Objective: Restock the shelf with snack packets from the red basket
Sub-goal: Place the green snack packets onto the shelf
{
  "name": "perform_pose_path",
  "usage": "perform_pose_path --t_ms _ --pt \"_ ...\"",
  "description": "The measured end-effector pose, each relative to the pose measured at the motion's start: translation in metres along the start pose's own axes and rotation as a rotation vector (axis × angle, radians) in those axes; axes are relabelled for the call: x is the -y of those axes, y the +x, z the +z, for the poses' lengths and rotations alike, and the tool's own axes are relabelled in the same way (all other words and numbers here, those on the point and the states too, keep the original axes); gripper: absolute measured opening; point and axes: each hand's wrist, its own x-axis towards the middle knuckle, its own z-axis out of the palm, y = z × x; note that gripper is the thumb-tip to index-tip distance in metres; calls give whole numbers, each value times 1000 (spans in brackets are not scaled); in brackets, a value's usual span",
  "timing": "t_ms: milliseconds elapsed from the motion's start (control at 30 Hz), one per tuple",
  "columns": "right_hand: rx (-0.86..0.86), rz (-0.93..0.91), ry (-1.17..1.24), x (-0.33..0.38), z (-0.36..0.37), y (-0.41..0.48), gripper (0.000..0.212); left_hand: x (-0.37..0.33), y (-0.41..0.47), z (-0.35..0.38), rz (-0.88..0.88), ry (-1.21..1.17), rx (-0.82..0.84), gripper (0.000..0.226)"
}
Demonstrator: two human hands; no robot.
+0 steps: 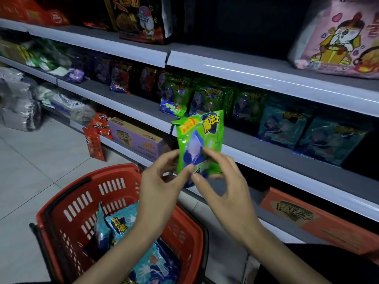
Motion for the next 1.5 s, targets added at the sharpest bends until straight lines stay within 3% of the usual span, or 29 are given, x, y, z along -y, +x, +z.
perform_pose_path --t_ms 100,200,400,567,733,967,1067,1233,1333,1500 --pt "105 155 385 14 6 -1 54 -3 -13 4 118 73 40 35" --pt "21 252 612 19 6 7 39 -4 -24 11 206 183 116 38" --pt "-69 384 688 7 2 20 27 -3 -32 6 237 290 199 45" --pt "-68 328 645 7 8 15 26 -5 -29 3 148 169 150 51" --pt "59 176 543 16 19 4 37 1 -22 3 41 8 56 57" --pt "13 156 422 -11 46 6 46 28 12 0 -2 -38 -88 37" --pt "7 96 141 -30 56 14 42 47 34 -10 -19 -26 -122 31" --pt "69 -207 -542 -70 61 27 50 71 70 -29 -141 -30 -135 26" --pt "95 -211 -580 -84 64 36 49 82 96 -35 -277 -75 -144 24" --pt "63 -217 -747 -100 75 72 53 102 140 -31 -335 -94 -117 25"
